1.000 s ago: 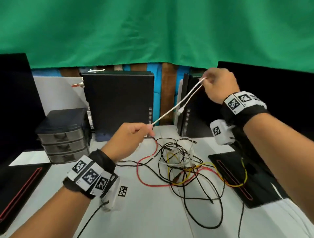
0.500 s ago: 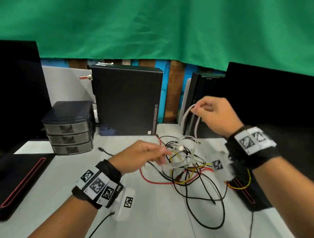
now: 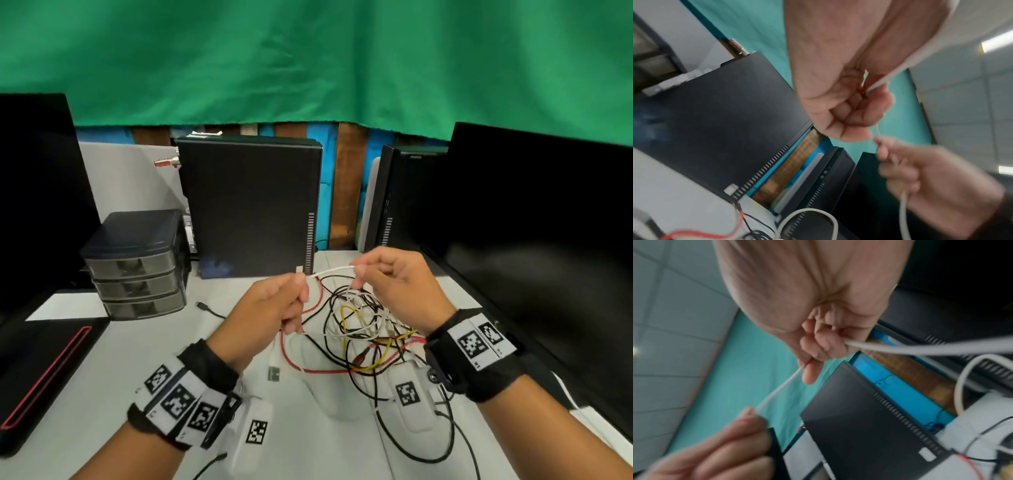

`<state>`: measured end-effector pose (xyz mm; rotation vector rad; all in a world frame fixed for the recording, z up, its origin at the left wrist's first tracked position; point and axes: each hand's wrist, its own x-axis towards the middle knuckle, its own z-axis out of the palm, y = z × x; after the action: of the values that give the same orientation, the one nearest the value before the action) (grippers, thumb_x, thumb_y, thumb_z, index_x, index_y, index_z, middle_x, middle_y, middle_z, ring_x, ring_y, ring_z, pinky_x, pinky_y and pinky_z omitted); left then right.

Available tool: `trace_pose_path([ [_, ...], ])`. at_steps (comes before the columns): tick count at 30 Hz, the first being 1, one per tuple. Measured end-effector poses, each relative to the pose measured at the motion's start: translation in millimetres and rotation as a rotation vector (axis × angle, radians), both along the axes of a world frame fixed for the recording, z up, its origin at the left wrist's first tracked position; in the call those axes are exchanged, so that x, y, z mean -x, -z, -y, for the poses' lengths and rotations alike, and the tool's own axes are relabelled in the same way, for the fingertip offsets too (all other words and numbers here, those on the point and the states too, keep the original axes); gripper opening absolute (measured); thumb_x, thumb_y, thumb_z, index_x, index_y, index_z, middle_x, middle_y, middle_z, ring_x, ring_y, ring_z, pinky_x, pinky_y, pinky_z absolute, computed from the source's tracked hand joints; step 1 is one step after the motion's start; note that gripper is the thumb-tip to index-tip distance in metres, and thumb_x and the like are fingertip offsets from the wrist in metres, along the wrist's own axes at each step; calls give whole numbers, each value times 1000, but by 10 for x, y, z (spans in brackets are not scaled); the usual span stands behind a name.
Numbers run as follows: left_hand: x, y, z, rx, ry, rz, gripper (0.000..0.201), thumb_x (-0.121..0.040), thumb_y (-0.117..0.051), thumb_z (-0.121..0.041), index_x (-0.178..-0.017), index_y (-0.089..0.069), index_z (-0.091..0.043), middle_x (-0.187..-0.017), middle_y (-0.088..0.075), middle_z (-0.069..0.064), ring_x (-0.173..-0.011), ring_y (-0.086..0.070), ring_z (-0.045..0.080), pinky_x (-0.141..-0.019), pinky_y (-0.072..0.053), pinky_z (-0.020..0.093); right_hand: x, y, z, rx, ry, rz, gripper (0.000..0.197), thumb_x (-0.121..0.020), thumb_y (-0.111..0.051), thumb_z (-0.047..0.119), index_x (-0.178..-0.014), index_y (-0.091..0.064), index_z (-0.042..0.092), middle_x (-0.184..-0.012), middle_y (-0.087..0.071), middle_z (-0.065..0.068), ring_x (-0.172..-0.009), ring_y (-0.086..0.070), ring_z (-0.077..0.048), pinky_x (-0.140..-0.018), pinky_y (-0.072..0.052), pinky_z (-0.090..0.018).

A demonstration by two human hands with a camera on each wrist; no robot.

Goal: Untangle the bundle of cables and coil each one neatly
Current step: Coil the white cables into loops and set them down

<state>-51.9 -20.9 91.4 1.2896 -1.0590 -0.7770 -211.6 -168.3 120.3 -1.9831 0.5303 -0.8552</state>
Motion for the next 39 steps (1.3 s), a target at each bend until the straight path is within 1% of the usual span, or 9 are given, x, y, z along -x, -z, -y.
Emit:
trace_pose_path([
  [5, 182, -135, -218, 27, 99, -298, 30, -95, -46, -34, -78, -55, -10, -58, -33, 0, -49, -36, 15, -59, -49, 30, 142, 534, 270, 33, 293, -77, 13, -94, -67, 23, -87, -76, 28, -71, -69, 13, -67, -61, 0, -69, -50, -23],
  [11, 166, -145, -199, 204, -43, -399, 30, -96, -45, -28, -87, -65, -7, -75, -67, 6, -82, -73, 25, -75, -61, 30, 157, 991, -414, 148, -159, -357, 18, -95, -63, 31, -100, -78, 23, -94, -75, 17, -88, -68, 3, -84, -55, -29],
  [17, 154, 160, -63, 144, -260, -5, 26, -98, -52, -27, -100, -74, -12, -96, -78, 5, -100, -73, 18, -93, -54, 34, 342, 748, -917, 245, -379, -330, 21, -98, -56, 35, -108, -72, 26, -85, -67, 23, -79, -62, 2, -76, -52, -22],
  [21, 144, 350, 18, 57, -161, 119, 30, -105, -41, -12, -95, -69, -6, -85, -77, 7, -88, -73, 12, -81, -54, 18, 398, 573, -830, 296, -322, -215, 19, -99, -55, 33, -99, -70, 22, -75, -61, 14, -67, -54, -4, -66, -46, -24],
  [26, 180, 432, 15, -47, 15, 343, 37, -101, -41, -34, -82, -67, -15, -72, -67, -4, -74, -61, 6, -75, -44, 19, 417, 484, -654, 239, -172, -70, 19, -98, -55, 29, -94, -73, 24, -67, -58, 16, -59, -50, -9, -58, -39, -19],
  [30, 323, 379, -29, -66, 148, 209, 48, -96, -46, -49, -70, -68, -15, -56, -62, 2, -61, -63, 18, -79, -54, 32, 440, 485, -469, 195, -30, 32, 15, -98, -58, 30, -94, -72, 26, -76, -68, 2, -67, -61, -21, -65, -52, -36],
  [33, 384, 312, -58, -61, 251, 180, 35, -97, -46, -34, -90, -73, -13, -61, -63, -1, -67, -61, 11, -70, -47, 20, 420, 536, -364, 60, 66, 123, 13, -94, -67, 13, -89, -75, 23, -80, -72, 6, -75, -67, -13, -73, -54, -28],
  [36, 417, 265, -87, -67, 308, 119, 29, -94, -48, -25, -112, -68, -15, -73, -65, -9, -78, -63, 6, -73, -43, 10, 407, 574, -308, -63, 94, 152, 10, -91, -69, 14, -89, -76, 20, -82, -74, -1, -79, -69, -17, -76, -56, -35],
  [39, 373, 271, -73, -43, 217, 155, 29, -99, -43, -24, -114, -66, -15, -74, -67, -7, -82, -64, 7, -77, -42, 10, 425, 524, -342, -146, -10, 108, 11, -93, -65, 8, -88, -75, 11, -68, -68, 1, -59, -58, -5, -60, -46, -17],
])
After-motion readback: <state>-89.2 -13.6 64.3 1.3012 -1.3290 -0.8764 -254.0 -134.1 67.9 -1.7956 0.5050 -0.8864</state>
